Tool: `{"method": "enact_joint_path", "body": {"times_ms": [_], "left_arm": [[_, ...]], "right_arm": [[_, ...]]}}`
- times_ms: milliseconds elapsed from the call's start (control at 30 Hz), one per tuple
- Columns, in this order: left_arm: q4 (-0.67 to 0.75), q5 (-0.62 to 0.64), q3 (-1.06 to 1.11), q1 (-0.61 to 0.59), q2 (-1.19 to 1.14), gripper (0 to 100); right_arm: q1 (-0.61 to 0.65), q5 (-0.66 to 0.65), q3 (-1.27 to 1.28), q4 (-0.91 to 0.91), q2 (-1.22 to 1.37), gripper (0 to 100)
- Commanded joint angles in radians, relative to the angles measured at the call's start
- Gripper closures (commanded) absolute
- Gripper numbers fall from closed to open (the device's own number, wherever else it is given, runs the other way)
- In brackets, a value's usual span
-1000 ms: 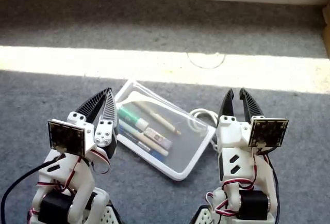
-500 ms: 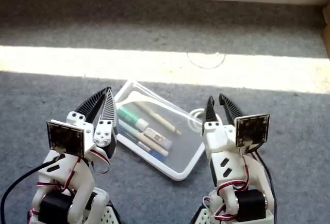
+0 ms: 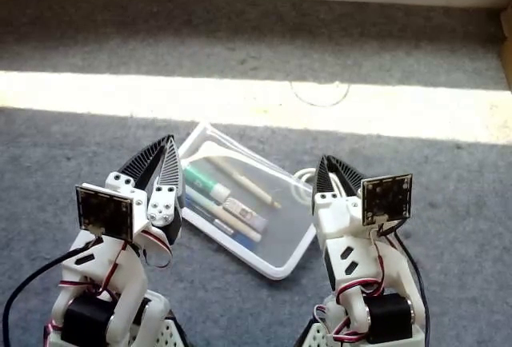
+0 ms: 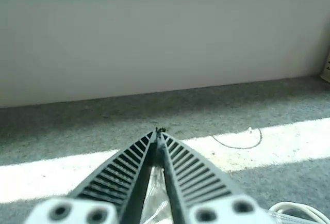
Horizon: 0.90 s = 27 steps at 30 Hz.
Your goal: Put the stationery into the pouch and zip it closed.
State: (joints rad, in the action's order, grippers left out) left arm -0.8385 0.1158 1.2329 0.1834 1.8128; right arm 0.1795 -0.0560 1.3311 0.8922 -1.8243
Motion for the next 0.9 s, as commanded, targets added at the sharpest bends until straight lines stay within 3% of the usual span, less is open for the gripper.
{"method": "enact_joint_path", "body": {"times_ms": [0, 433, 867], "left_arm": [[0.025, 0.005, -0.004, -0.016, 0.007, 99], [0.026, 0.005, 0.010, -0.007, 0.007, 99], [0.087, 0.005, 0.010, -0.036, 0.008, 99]], "right_arm": [[0.010, 0.006, -0.021, 0.008, -0.016, 99.5], [0.008, 0.046, -0.182, 0.191, -0.018, 99.4], [0.004, 0.044, -0.193, 0.197, -0.018, 98.9]]}}
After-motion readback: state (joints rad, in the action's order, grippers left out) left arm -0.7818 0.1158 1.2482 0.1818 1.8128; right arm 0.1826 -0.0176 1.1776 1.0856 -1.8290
